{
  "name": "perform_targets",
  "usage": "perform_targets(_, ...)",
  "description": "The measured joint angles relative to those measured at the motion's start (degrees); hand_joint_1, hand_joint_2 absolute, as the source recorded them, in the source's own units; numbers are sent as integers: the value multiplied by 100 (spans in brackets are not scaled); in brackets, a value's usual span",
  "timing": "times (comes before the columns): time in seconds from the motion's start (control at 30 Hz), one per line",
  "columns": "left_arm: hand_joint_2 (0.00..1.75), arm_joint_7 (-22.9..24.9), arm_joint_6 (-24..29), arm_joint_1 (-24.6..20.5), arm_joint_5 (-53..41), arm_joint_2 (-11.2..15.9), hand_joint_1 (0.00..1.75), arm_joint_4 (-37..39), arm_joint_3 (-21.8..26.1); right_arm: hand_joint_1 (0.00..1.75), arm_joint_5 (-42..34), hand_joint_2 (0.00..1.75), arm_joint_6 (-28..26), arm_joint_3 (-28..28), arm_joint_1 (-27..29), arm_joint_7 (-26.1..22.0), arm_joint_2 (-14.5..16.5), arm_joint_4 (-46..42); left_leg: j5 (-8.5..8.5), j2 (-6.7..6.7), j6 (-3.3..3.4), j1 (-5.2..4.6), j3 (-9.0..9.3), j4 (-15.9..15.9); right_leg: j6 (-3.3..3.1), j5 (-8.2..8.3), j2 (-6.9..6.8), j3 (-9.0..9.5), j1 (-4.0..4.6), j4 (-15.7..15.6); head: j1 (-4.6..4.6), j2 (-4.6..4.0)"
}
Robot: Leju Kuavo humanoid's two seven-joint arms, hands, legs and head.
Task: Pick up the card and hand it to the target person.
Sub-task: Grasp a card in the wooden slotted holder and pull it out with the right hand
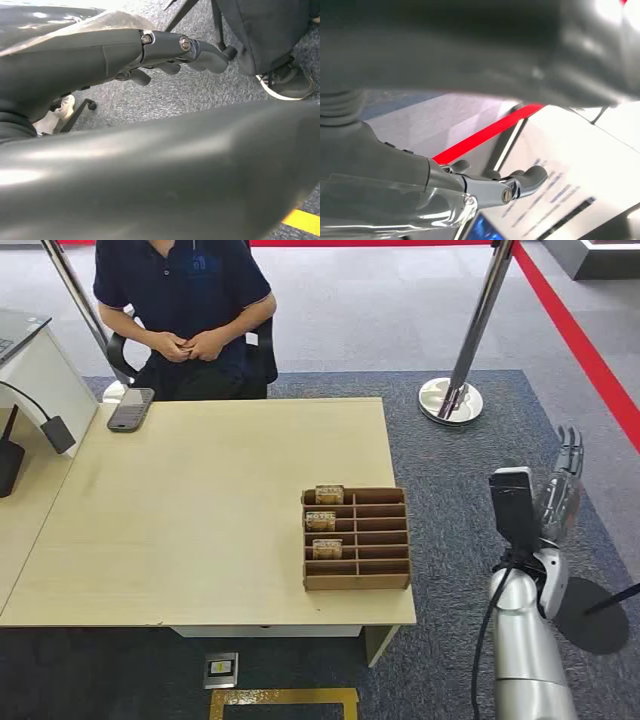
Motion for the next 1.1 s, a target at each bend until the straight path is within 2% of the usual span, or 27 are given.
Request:
perform_targets(0.07,0,-2,0,-2,-14,-1,0,0,0,0,55,175,41,191,-46,59,24,-93,0,0,0,0,0,0,0,0,0,0,0,0,1,0)
perform_targets(0.2,0,-6,-2,-9,-47,-5,0,1,0,0,255,175,247,917,-207,308,124,-401,0,1,0,0,1,0,0,0,0,0,0,0,0,0)
perform_targets(0.3,0,-10,-2,-13,-58,-7,0,2,0,11,388,175,422,1431,-278,505,180,-576,0,1,0,0,1,0,0,0,0,0,0,0,0,0)
perform_targets(0.4,0,-30,-2,-17,-66,-8,0,2,0,35,525,175,622,1875,-325,746,223,-680,0,0,0,0,0,0,0,0,0,-1,0,0,1,0)
perform_targets(0.47,0,-48,-2,-27,-76,-9,0,2,0,69,648,175,802,2208,-376,962,244,-704,0,0,0,0,0,0,0,0,0,-2,0,0,0,0)
perform_targets(0.53,0,-58,-2,-36,-94,-9,0,2,0,113,774,175,988,2507,-434,1212,263,-679,0,0,0,0,-1,0,0,-1,0,-2,0,0,0,0)
perform_targets(0.57,0,-60,-1,-37,-105,-9,0,2,0,126,839,175,1077,2630,-467,1340,273,-646,0,0,0,0,-1,0,0,-1,0,-2,0,0,1,0)
perform_targets(0.6,0,-58,-1,-38,-116,-9,0,2,0,132,906,175,1166,2735,-504,1464,282,-599,0,0,0,0,-1,0,0,0,0,-2,0,0,1,0)
perform_targets(0.9,0,7,0,-57,-171,-10,0,2,0,128,1474,175,1822,3210,-879,2360,377,74,0,1,0,0,-1,0,0,0,0,-2,0,0,1,0)
perform_targets(1.0,0,1,0,-60,-115,-13,0,2,0,111,1598,175,1867,3251,-1035,2491,388,313,0,0,0,0,-1,0,0,0,0,-2,0,0,1,0)
perform_targets(1.03,0,-1,0,-61,-91,-15,0,2,0,99,1638,175,1872,3256,-1082,2530,392,395,0,0,0,0,-1,0,0,0,0,-2,0,0,0,0)
perform_targets(1.1,0,-1,0,-62,-81,-21,0,2,0,91,1716,175,1875,3264,-1169,2599,398,545,0,0,0,0,-1,0,0,0,0,-2,0,0,0,0)
